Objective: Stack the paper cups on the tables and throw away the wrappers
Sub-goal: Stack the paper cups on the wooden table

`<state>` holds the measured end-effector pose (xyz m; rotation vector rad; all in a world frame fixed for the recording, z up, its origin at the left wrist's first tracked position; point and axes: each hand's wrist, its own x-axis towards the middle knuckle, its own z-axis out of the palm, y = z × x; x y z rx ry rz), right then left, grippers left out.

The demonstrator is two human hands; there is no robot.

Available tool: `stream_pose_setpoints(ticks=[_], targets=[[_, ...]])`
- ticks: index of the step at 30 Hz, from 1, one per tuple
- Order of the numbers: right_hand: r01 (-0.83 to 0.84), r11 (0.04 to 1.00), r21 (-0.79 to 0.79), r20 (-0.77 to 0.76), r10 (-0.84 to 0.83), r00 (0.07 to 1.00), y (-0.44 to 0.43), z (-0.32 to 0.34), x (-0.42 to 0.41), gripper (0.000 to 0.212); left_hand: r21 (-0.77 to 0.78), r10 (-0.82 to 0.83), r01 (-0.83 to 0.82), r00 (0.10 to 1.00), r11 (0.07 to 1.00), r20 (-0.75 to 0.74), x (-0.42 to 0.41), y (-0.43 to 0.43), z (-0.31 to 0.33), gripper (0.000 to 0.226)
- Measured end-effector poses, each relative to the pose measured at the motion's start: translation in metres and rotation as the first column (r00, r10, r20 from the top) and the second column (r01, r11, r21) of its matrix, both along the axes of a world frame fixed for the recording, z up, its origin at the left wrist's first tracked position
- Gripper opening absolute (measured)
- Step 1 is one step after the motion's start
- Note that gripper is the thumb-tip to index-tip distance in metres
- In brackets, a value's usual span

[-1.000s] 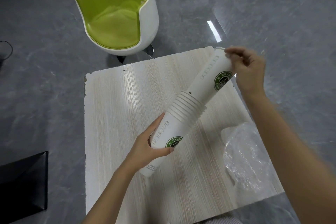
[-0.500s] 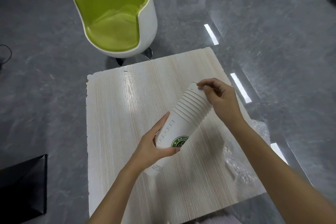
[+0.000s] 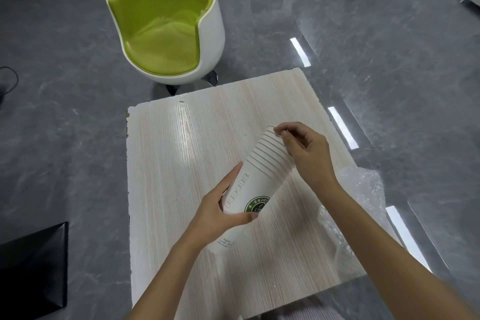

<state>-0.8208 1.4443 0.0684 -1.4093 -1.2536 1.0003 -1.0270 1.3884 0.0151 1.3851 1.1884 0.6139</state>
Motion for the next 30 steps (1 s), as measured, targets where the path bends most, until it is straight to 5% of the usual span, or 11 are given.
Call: stream_pose_setpoints(ticks=[12,20,26,30], targets=[[-0.060,0.997,0.056,0.074,0.056,0.996,0.001,0.004,-0.023,0.016,-0.052,0.063,-0.062,0.998,0.997,0.010,-0.007,-0.005,-0.001,0.100],[-0.064,0.998,-0.015,0.099,0.065,0.993,0.014,0.000,-0.038,0.047,-0.070,0.295,-0.290,0.952,0.955,0.086,-0.024,-0.005,0.001,0.094],[-0.343,0.912,-0.226,-0.031,0.345,0.938,0.019,-0.006,-0.083,0.085,-0.091,0.465,-0.456,0.872,0.885,0.154,-0.043,0.008,0.006,0.094],[-0.437,0.877,-0.198,-0.111,0.423,0.899,0.027,-0.012,-0.115,0.079,-0.076,0.520,-0.516,0.832,0.853,0.191,-0.056,0.018,0.012,0.084]])
